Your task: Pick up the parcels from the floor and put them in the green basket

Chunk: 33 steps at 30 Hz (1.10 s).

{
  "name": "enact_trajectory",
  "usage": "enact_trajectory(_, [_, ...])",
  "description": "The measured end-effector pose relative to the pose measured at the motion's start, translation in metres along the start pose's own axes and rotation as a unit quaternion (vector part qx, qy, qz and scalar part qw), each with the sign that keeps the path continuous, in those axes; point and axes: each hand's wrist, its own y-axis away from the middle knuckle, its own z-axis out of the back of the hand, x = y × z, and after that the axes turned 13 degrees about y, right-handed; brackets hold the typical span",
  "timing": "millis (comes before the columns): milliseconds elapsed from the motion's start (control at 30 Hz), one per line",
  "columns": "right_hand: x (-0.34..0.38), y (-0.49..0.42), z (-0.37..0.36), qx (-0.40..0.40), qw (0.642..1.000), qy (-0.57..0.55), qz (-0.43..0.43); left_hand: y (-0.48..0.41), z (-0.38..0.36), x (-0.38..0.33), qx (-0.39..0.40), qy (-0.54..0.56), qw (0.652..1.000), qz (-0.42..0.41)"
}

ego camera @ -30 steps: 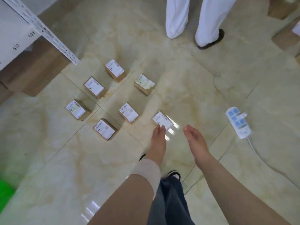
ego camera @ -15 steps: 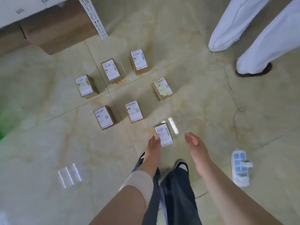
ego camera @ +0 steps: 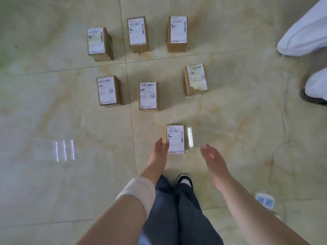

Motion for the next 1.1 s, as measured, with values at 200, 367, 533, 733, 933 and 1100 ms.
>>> enact_trajectory(200, [-0.051,-0.154,-0.078,0.068,0.99,0.056,0.106,-0.133,-0.017,0.067,-0.017,0.09,0.996,-0.018])
enact_trajectory(367, [-0.074,-0.226,-0.106,0.006,0.984,0.035,0.175,-0.195,-0.039,0.107,-0.013,0.132,0.984,-0.115])
enact_trajectory(533, [-0.087,-0.231,-0.115,0.009,0.982,0.026,0.189,-0.205,-0.047,0.117,-0.037,0.18,0.974,-0.136])
enact_trajectory(733, [-0.06,-0.161,-0.092,0.057,0.988,0.015,0.142,-0.126,-0.03,0.078,-0.002,0.241,0.965,-0.101])
enact_trajectory(933, [-0.007,-0.002,-0.051,0.062,0.993,-0.024,0.102,0.032,-0.001,0.027,-0.011,0.26,0.961,-0.09])
enact_trajectory(1100, [0.052,0.13,-0.033,0.06,0.993,-0.023,0.098,0.158,0.045,-0.021,-0.012,0.299,0.951,-0.083])
